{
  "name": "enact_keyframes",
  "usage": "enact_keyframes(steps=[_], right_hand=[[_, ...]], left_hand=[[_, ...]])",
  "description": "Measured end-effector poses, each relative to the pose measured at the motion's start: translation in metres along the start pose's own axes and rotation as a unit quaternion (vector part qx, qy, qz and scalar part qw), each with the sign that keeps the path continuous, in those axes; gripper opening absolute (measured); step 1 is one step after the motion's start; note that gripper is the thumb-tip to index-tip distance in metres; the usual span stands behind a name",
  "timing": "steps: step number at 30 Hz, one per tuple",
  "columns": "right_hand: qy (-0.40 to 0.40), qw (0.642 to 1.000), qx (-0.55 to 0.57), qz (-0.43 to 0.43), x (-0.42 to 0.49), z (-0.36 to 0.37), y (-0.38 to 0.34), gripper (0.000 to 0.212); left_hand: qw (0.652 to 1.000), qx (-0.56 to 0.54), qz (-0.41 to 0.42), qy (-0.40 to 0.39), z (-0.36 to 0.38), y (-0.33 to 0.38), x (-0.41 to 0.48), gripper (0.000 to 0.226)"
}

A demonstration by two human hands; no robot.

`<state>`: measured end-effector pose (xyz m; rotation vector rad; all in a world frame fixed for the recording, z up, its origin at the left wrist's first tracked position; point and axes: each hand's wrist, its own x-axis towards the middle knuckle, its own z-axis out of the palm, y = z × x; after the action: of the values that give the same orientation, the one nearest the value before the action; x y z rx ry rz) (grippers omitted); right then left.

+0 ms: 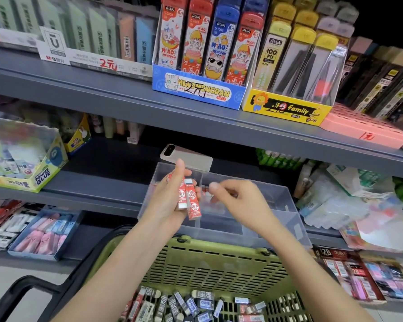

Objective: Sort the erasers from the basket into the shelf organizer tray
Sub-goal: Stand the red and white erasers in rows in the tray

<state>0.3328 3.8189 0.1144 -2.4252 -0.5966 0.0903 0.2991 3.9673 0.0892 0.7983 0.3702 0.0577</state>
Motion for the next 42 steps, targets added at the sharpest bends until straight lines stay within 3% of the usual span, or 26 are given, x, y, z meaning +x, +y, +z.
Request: enact_keyframes(steps=[4, 7, 10, 12, 14, 17, 19, 21, 24, 31, 34, 36, 39, 41, 42], right_hand=[[0.015, 0.997, 0.073, -0.026, -0.032, 0.017, -0.026, 0.030], [0.041, 0.992, 0.121, -0.008, -0.037, 0.021, -0.023, 0.007], [0.102, 0.984, 0.136, 0.044, -0.034, 0.003, 0.000, 0.005], [0.146, 0.981, 0.070, 0.105, -0.025, -0.013, 0.022, 0.008], [0.142, 0.977, -0.044, 0.150, -0.012, -0.022, 0.042, 0.027], [0.133, 0.957, -0.208, 0.152, 0.010, -0.019, 0.056, 0.054], [0.154, 0.925, -0.326, 0.117, 0.023, -0.014, 0.064, 0.048], [0.177, 0.906, -0.375, 0.087, 0.033, -0.010, 0.067, 0.043], [0.168, 0.913, -0.365, 0.070, 0.039, -0.001, 0.067, 0.040], [0.069, 0.912, -0.358, 0.186, 0.045, 0.008, 0.071, 0.053], [-0.044, 0.900, -0.380, 0.209, 0.052, 0.002, 0.068, 0.075], [-0.088, 0.889, -0.401, 0.201, 0.051, -0.003, 0.067, 0.076], [0.020, 0.923, -0.363, 0.129, 0.035, -0.008, 0.057, 0.051], [0.133, 0.969, -0.203, 0.045, 0.019, -0.009, 0.044, 0.038], [0.153, 0.984, -0.093, 0.007, 0.009, -0.008, 0.034, 0.036]], left_hand=[[1.000, -0.019, 0.023, -0.006, 0.005, -0.006, -0.004, 0.049], [0.999, -0.011, 0.044, -0.018, 0.008, -0.011, -0.008, 0.047], [0.995, 0.032, 0.093, 0.001, 0.007, -0.011, -0.009, 0.044], [0.992, 0.057, 0.107, 0.017, 0.004, -0.008, -0.009, 0.042], [0.992, 0.078, 0.103, 0.016, 0.003, -0.007, -0.010, 0.041], [0.992, 0.088, 0.093, 0.009, 0.007, -0.009, -0.011, 0.037], [0.992, 0.090, 0.090, 0.004, 0.010, -0.011, -0.011, 0.030], [0.992, 0.092, 0.088, 0.001, 0.011, -0.013, -0.011, 0.026], [0.992, 0.092, 0.083, -0.003, 0.013, -0.015, -0.009, 0.027], [0.994, 0.085, 0.069, -0.016, 0.011, -0.017, -0.007, 0.033], [0.995, 0.074, 0.059, -0.020, 0.011, -0.017, -0.006, 0.042], [0.997, 0.061, 0.045, -0.023, 0.012, -0.017, -0.006, 0.044], [0.999, 0.031, 0.019, -0.027, 0.013, -0.016, -0.004, 0.042], [1.000, 0.002, 0.004, -0.024, 0.014, -0.017, -0.002, 0.042], [1.000, -0.014, -0.001, -0.021, 0.015, -0.018, 0.000, 0.043]])
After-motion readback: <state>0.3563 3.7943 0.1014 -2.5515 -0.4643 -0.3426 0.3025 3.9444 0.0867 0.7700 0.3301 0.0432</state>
